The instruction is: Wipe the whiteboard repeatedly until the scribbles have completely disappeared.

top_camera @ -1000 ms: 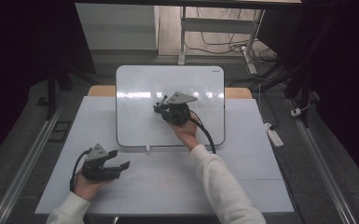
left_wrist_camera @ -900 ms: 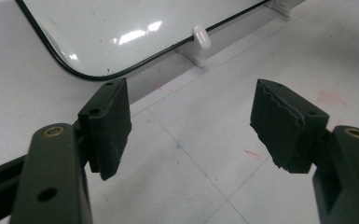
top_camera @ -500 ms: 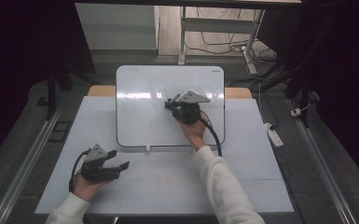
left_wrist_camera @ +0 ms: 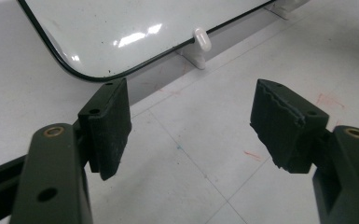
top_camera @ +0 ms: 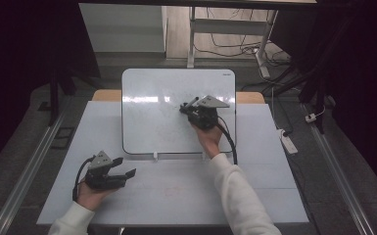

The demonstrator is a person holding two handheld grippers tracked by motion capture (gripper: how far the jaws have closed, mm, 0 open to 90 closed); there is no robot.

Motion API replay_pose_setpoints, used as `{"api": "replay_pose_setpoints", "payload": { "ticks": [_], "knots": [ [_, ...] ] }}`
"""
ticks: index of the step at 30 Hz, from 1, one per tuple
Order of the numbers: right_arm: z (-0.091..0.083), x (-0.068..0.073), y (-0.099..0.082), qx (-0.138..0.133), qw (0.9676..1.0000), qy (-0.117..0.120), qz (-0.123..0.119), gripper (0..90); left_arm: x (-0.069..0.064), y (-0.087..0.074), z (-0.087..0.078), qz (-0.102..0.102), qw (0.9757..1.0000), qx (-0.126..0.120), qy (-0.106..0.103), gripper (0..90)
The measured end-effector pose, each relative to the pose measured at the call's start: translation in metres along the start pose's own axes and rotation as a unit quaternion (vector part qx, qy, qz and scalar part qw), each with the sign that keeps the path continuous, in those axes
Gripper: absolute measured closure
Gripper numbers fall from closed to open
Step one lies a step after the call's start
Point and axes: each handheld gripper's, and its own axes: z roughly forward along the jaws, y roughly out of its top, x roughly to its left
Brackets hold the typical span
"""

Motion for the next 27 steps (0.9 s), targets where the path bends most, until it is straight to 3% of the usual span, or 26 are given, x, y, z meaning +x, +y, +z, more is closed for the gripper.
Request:
{"api": "replay_pose_setpoints", "payload": {
  "ticks": [4, 7, 9, 11, 12, 13, 16, 18, 20, 21, 23, 25, 27],
  "knots": [
    [0.006, 0.006, 0.003, 0.01, 0.9997, 0.005, -0.022, 77.4, 0.0, 0.0, 0.0, -0.001, 1.0, -0.001, 0.001, 29.1],
    [0.004, -0.013, 0.013, -0.02, 0.9995, -0.023, 0.008, 77.4, -0.001, 0.0, -0.002, 0.0, 1.0, -0.004, 0.003, 29.1],
    [0.004, -0.021, 0.017, -0.03, 0.9987, -0.03, 0.029, 77.4, 0.0, 0.0, -0.001, -0.002, 1.0, -0.003, 0.002, 29.1],
    [0.005, -0.016, 0.016, -0.03, 0.9987, -0.032, 0.025, 77.4, 0.001, 0.0, -0.001, -0.002, 1.0, -0.003, 0.001, 29.1],
    [0.008, -0.011, 0.014, -0.026, 0.9992, -0.017, 0.026, 77.4, 0.001, 0.0, 0.0, -0.003, 1.0, -0.003, 0.001, 29.1],
    [0.015, 0.002, 0.007, -0.014, 0.9996, 0.013, 0.02, 77.4, 0.001, 0.0, 0.0, -0.003, 1.0, -0.003, 0.001, 29.1],
    [0.02, 0.014, 0.003, -0.006, 0.9997, 0.022, 0.0, 77.4, 0.0, 0.0, -0.001, -0.001, 1.0, -0.002, 0.001, 29.1],
    [0.021, 0.011, 0.007, -0.006, 0.9998, 0.019, -0.007, 77.4, -0.001, 0.0, -0.002, 0.0, 1.0, -0.004, 0.002, 29.1],
    [0.017, 0.001, 0.014, -0.016, 0.9998, -0.008, -0.009, 77.4, -0.001, 0.0, -0.003, 0.0, 1.0, -0.005, 0.003, 29.1],
    [0.014, -0.006, 0.017, -0.023, 0.9995, -0.023, -0.001, 77.4, -0.001, 0.0, -0.002, -0.001, 1.0, -0.005, 0.002, 29.1],
    [0.01, -0.016, 0.019, -0.029, 0.999, -0.027, 0.02, 77.4, 0.001, 0.0, -0.001, -0.002, 1.0, -0.003, 0.001, 29.1],
    [0.01, -0.011, 0.019, -0.026, 0.999, -0.035, 0.008, 77.4, 0.001, 0.0, 0.0, -0.002, 1.0, -0.002, 0.0, 29.1],
    [0.013, -0.002, 0.015, -0.012, 0.9999, -0.012, -0.001, 77.4, 0.001, 0.0, 0.0, -0.001, 1.0, -0.002, 0.001, 29.1]
  ]
}}
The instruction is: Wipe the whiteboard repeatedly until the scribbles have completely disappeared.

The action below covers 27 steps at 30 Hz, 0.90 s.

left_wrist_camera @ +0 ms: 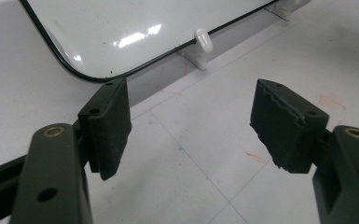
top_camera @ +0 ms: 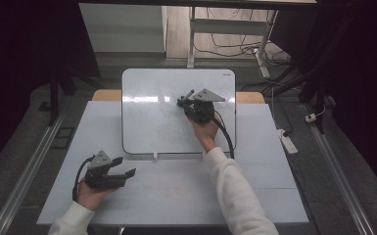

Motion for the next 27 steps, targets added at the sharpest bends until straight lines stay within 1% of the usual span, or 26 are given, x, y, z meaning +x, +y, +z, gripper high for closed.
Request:
{"api": "replay_pose_setpoints", "payload": {
  "ticks": [1, 2, 3, 4, 5, 6, 7, 8, 10, 11, 12, 13, 16, 18, 20, 22, 27],
  "knots": [
    [0.002, 0.005, -0.003, 0.01, 0.9998, 0.014, -0.007, 77.4, 0.0, 0.0, 0.0, 0.0, 1.0, 0.0, 0.0, 29.1],
    [0.003, 0.011, -0.006, 0.02, 0.9994, 0.023, -0.019, 77.4, -0.001, 0.0, -0.001, 0.0, 1.0, 0.0, 0.0, 29.1],
    [0.002, 0.014, -0.008, 0.027, 0.9989, 0.028, -0.027, 77.4, -0.001, 0.0, -0.001, 0.0, 1.0, -0.001, 0.001, 29.1],
    [0.001, 0.014, -0.008, 0.032, 0.9986, 0.032, -0.029, 77.4, -0.001, 0.0, -0.001, 0.0, 1.0, -0.001, 0.002, 29.1],
    [-0.005, 0.008, -0.007, 0.034, 0.9989, 0.027, -0.02, 77.3, -0.001, 0.0, -0.001, 0.0, 1.0, -0.001, 0.002, 29.1],
    [-0.005, 0.008, -0.007, 0.034, 0.9989, 0.027, -0.02, 77.3, -0.001, 0.0, -0.001, -0.001, 1.0, -0.001, 0.002, 29.1],
    [-0.009, 0.004, -0.007, 0.033, 0.9992, 0.017, -0.017, 77.4, -0.001, 0.0, -0.001, -0.001, 1.0, -0.001, 0.002, 29.1],
    [-0.013, 0.0, -0.007, 0.032, 0.9994, 0.013, -0.008, 77.4, -0.001, 0.0, -0.001, 0.0, 1.0, -0.001, 0.001, 29.1],
    [-0.025, -0.007, -0.009, 0.019, 0.9992, 0.026, 0.025, 77.4, 0.0, 0.0, 0.0, -0.002, 1.0, 0.0, 0.002, 29.1],
    [-0.031, -0.008, -0.01, 0.016, 0.9986, 0.036, 0.036, 77.3, 0.0, 0.0, 0.0, -0.002, 1.0, 0.0, 0.001, 29.1],
    [-0.037, -0.007, -0.011, 0.015, 0.9981, 0.044, 0.04, 77.3, 0.001, 0.0, 0.0, -0.002, 1.0, 0.001, 0.001, 29.1],
    [-0.043, -0.006, -0.012, 0.016, 0.9977, 0.051, 0.041, 77.3, 0.001, 0.0, 0.0, -0.003, 1.0, 0.001, 0.002, 29.1],
    [-0.061, 0.002, -0.017, 0.025, 0.9969, 0.068, 0.031, 77.3, 0.0, 0.0, 0.001, -0.002, 1.0, 0.0, 0.005, 29.1],
    [-0.071, 0.007, -0.022, 0.035, 0.9954, 0.082, 0.034, 77.3, 0.0, 0.0, 0.001, -0.002, 1.0, 0.001, 0.007, 29.1],
    [-0.081, 0.012, -0.027, 0.045, 0.9942, 0.093, 0.028, 77.3, 0.0, 0.0, 0.001, -0.001, 0.9999, 0.001, 0.01, 29.1],
    [-0.089, 0.017, -0.032, 0.055, 0.9935, 0.097, 0.023, 77.3, 0.0, 0.0, 0.0, -0.002, 0.9999, -0.001, 0.013, 29.1],
    [-0.102, 0.023, -0.042, 0.066, 0.9914, 0.111, 0.024, 77.3, 0.0, 0.0, 0.0, -0.005, 0.9998, -0.005, 0.021, 29.2]
  ]
}}
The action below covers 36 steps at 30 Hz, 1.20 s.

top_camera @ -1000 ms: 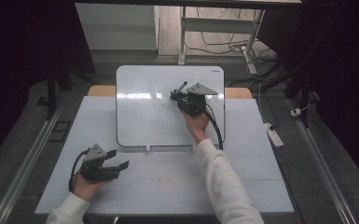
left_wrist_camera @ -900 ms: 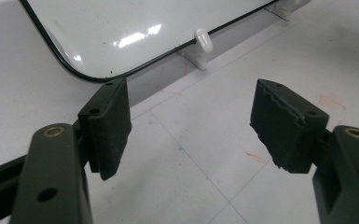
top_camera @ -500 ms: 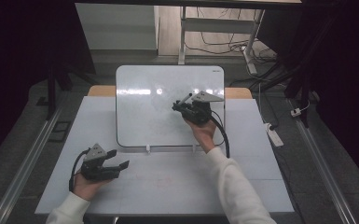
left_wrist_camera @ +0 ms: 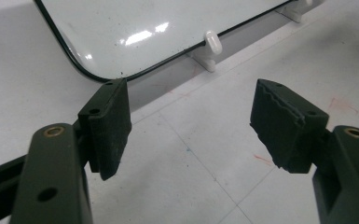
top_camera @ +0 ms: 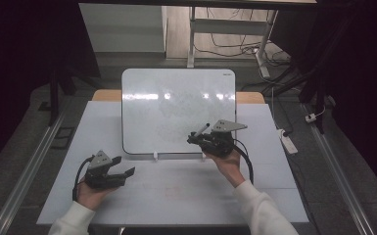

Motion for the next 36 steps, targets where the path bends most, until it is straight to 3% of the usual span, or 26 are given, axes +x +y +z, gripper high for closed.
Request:
{"api": "replay_pose_setpoints", "payload": {
  "ticks": [16, 24, 30, 36],
  "knots": [
    [0.002, 0.017, -0.013, 0.025, 0.9988, 0.043, -0.003, 77.2, 0.0, 0.0, -0.004, 0.003, 0.9998, -0.018, 0.007, 29.5],
    [0.01, 0.025, -0.017, 0.038, 0.9976, 0.058, -0.005, 77.1, -0.008, 0.008, -0.005, 0.024, 0.9992, -0.029, 0.013, 29.5],
    [0.014, 0.029, -0.017, 0.041, 0.997, 0.066, -0.003, 77.2, -0.026, 0.033, -0.004, 0.052, 0.9974, -0.05, -0.002, 29.1],
    [0.014, 0.032, -0.017, 0.043, 0.9964, 0.074, 0.001, 77.2, -0.051, 0.069, 0.001, 0.09, 0.9929, -0.074, -0.022, 29.2]
  ]
}}
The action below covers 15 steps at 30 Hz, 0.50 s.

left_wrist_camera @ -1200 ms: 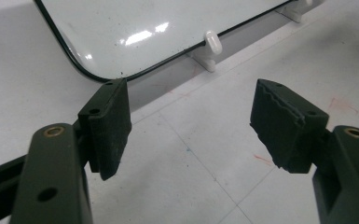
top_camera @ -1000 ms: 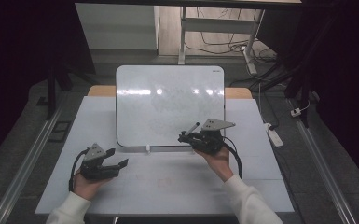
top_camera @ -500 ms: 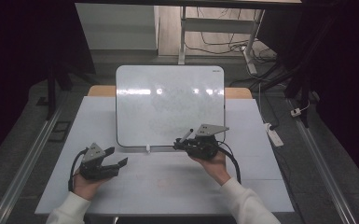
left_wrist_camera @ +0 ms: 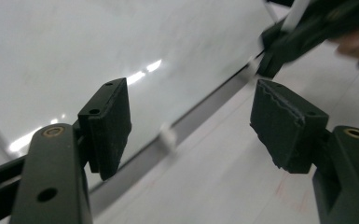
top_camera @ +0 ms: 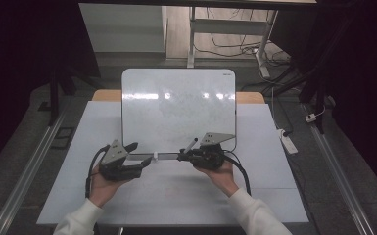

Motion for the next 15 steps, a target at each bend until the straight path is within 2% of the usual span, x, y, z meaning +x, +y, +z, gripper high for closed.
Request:
{"api": "replay_pose_setpoints", "payload": {
  "ticks": [8, 15],
  "knots": [
    [0.001, 0.0, 0.0, -0.003, 0.9999, 0.011, 0.012, 77.1, -0.026, 0.04, 0.034, 0.031, 0.9983, -0.019, -0.045, 31.6],
    [0.003, 0.0, -0.002, 0.002, 0.9997, 0.012, 0.022, 77.1, -0.044, 0.058, 0.059, 0.053, 0.9959, -0.02, -0.071, 36.6]
  ]
}}
